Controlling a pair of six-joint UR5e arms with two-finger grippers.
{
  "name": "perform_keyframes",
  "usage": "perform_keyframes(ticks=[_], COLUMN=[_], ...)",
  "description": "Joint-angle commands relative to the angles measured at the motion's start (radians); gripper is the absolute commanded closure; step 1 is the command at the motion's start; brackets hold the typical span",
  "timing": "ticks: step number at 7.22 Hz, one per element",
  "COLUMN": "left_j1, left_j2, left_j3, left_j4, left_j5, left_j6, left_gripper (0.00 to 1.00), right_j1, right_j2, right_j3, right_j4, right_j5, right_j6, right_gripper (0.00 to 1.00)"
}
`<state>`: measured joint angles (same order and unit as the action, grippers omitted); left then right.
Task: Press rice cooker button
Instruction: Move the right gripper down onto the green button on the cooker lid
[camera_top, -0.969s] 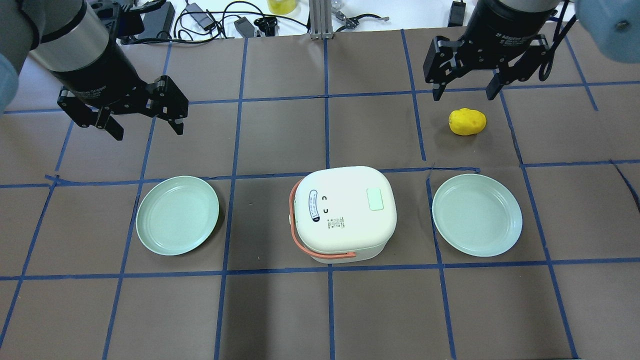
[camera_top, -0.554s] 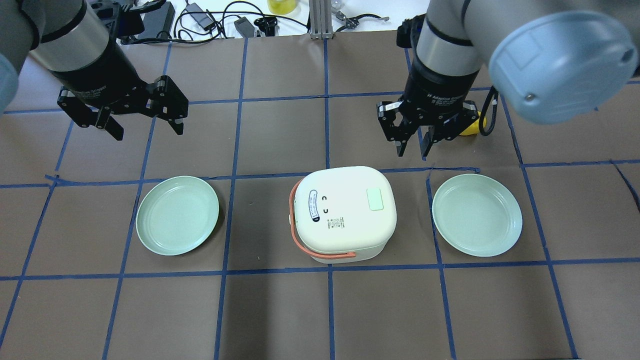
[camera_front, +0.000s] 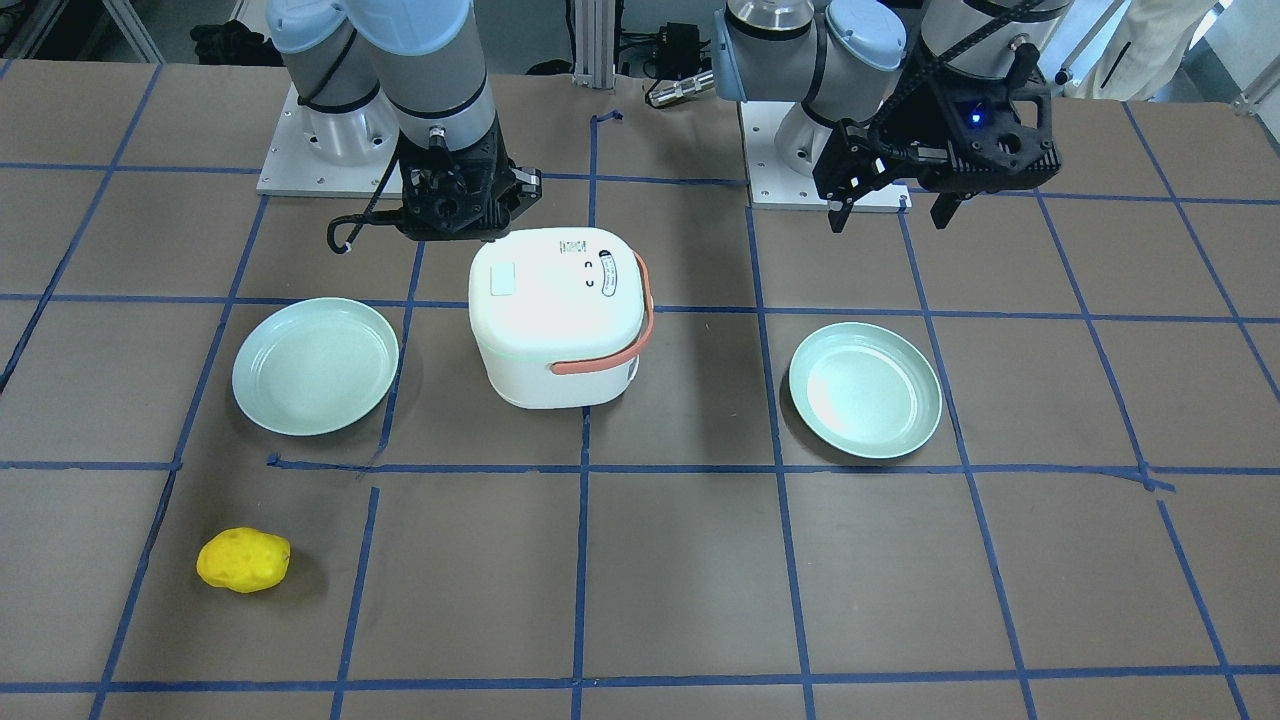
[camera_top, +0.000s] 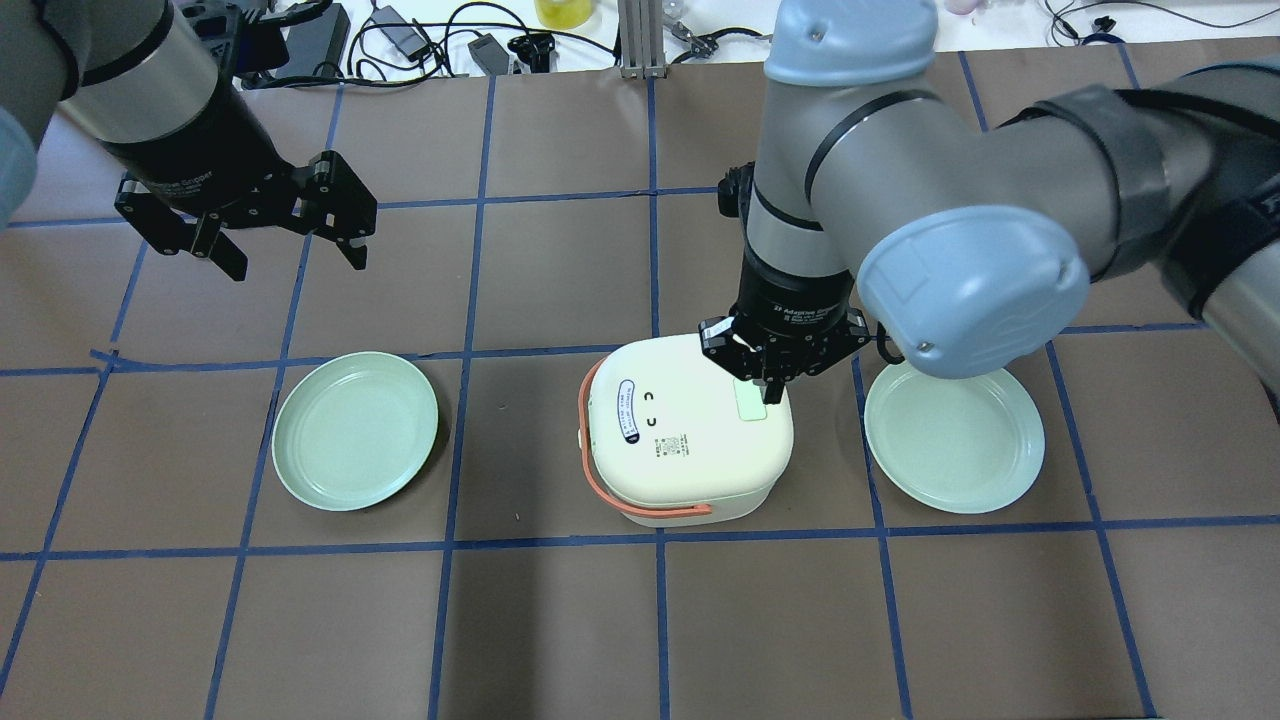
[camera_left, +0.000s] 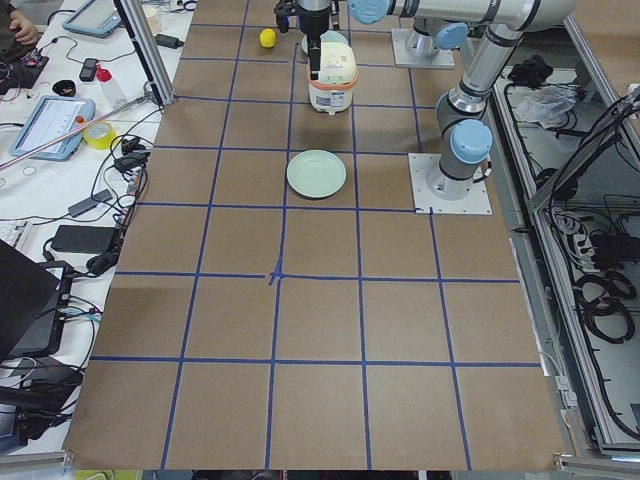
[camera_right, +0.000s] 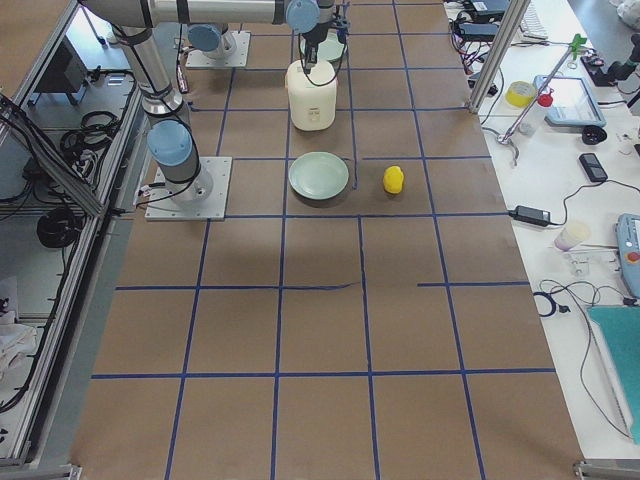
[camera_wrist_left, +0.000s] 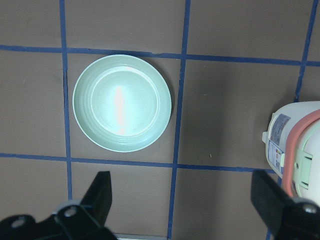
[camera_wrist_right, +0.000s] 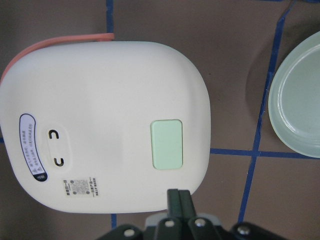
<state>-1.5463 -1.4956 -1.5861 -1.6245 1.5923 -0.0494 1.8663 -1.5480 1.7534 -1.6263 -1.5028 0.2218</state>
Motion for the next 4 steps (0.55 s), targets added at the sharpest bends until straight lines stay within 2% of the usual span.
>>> perform_keyframes(ticks=[1,4], left_j1=[0.0,0.0], left_j2=[0.0,0.0], left_j3=[0.0,0.0], left_j4=[0.0,0.0], left_j5=[0.0,0.0], left_j6=[-0.001,-0.001], left_gripper=[0.0,0.0], right_j1=[0.027,0.034], right_j2=[0.014,0.014], right_j3=[0.078,0.09], right_j4=[-0.166,-0.159], right_j5=[-0.017,-0.019], right_j6=[0.002,0.001], right_gripper=[0.9,0.9])
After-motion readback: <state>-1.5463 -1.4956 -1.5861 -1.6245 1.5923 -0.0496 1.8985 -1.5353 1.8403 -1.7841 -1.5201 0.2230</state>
